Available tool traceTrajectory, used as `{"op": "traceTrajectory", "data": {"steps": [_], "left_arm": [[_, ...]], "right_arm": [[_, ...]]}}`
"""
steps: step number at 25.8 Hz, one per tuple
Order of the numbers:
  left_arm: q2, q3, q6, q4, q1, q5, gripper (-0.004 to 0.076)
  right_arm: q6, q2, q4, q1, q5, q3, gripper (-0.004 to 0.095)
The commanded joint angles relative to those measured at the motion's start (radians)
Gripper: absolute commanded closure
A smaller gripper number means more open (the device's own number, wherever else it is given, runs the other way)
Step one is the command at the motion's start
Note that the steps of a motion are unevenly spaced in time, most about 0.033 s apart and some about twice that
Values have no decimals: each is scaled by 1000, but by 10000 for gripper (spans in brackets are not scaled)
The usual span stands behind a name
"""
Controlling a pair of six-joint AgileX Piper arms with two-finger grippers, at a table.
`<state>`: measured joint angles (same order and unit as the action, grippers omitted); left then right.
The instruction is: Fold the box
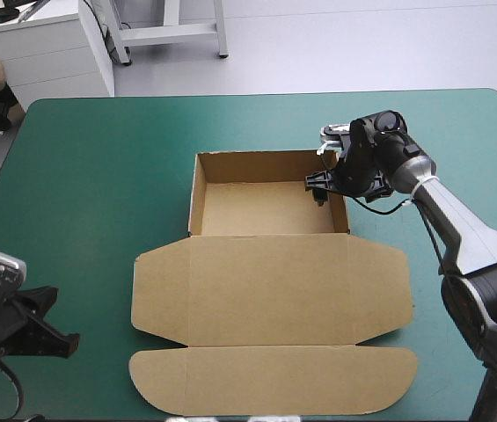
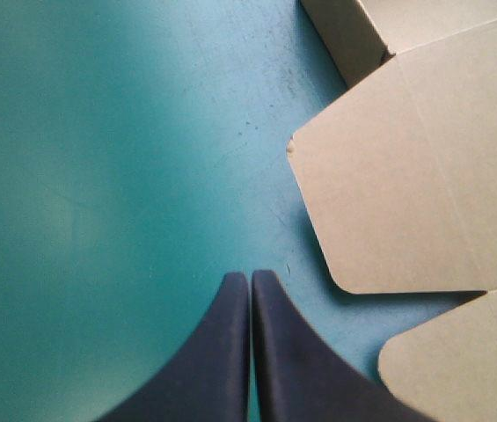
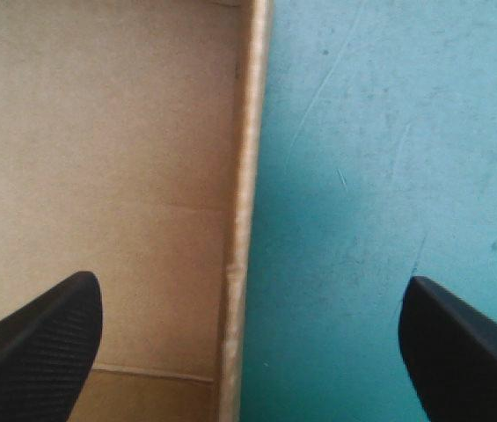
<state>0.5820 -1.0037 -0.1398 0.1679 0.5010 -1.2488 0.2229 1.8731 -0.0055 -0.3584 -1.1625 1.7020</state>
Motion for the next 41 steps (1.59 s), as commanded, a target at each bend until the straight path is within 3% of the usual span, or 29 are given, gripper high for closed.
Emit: {"op": "traceTrajectory", "data": {"steps": [1,13,15,17,22,31,35,37,41], "left_arm": [[-73,49,-13,12,4,9,734],[-236,224,-32,8,4,38,734],[-247,234,-32,8,4,38,734],[-256,236,-32,8,4,38,734],[-260,236,-32,8,4,37,734],[-260,236,-32,8,4,37,734],[-260,236,-32,8,4,87,734],[-260,236,-36,8,4,84,734],[-260,236,-36,8,4,71,734]], "right_arm": [[0,-24,-6,5,19,20,76],[-40,-3,35,5,-5,18,78],[-40,5,35,5,-29,18,131],[-40,15,35,5,-56,18,276],[-31,20,28,5,-68,34,931],[-43,-6,-20,32,-92,197,909],[-119,-85,-65,204,-92,261,909],[-161,-115,-65,382,-92,261,909],[-198,-100,-48,610,-90,261,910]]}}
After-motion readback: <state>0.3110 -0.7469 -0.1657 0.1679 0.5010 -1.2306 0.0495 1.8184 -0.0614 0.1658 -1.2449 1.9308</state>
